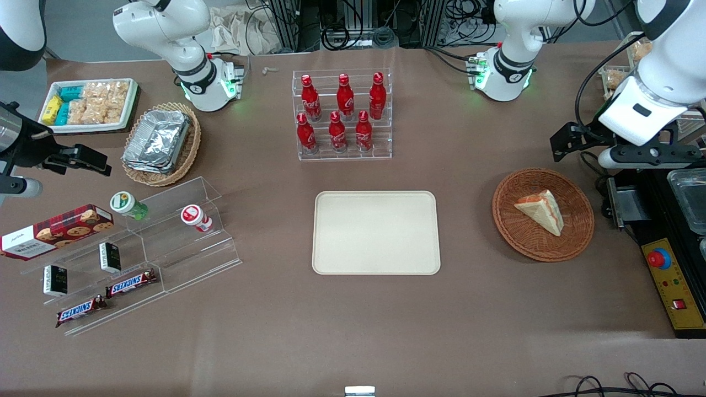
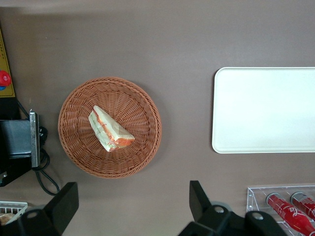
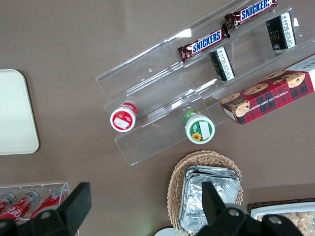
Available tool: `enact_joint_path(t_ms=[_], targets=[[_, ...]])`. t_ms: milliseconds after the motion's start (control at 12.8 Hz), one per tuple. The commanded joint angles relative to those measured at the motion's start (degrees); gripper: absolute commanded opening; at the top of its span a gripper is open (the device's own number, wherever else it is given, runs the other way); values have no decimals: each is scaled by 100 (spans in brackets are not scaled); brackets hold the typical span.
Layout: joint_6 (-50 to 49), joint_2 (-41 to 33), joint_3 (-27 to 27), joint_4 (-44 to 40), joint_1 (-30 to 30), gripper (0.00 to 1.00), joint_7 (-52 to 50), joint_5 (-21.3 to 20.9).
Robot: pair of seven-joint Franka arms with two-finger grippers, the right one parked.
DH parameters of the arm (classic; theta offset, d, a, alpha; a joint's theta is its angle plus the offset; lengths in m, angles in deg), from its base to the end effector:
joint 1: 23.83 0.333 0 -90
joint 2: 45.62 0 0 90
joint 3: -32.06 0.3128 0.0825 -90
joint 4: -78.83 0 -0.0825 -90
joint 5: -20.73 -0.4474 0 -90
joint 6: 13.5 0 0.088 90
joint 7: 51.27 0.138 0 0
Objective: Place sandwich from basket to tray
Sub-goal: 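Move the left gripper over the wicker basket above the sandwich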
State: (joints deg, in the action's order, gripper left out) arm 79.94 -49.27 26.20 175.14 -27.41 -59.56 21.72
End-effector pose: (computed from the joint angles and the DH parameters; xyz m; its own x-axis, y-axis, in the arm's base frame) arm 0.5943 -0.1026 0.5751 0.9998 -0.0189 0.0116 -0.0191 -0.9997 0.0126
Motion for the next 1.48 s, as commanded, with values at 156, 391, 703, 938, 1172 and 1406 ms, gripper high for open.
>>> enact_joint_path(t_ms=[156, 391, 703, 938, 1172, 1406], targets=[[-141, 14, -29, -94, 33, 100, -32, 25], [-395, -47, 23, -16, 42, 100, -207, 16], [-361, -451, 128, 695, 156, 100, -1049, -151], [-300, -627, 295, 1091, 103, 100, -1806, -160], [391, -1039, 541, 1888, 94, 100, -2702, -151], [1253, -1138, 577, 2541, 86, 100, -4000, -134]])
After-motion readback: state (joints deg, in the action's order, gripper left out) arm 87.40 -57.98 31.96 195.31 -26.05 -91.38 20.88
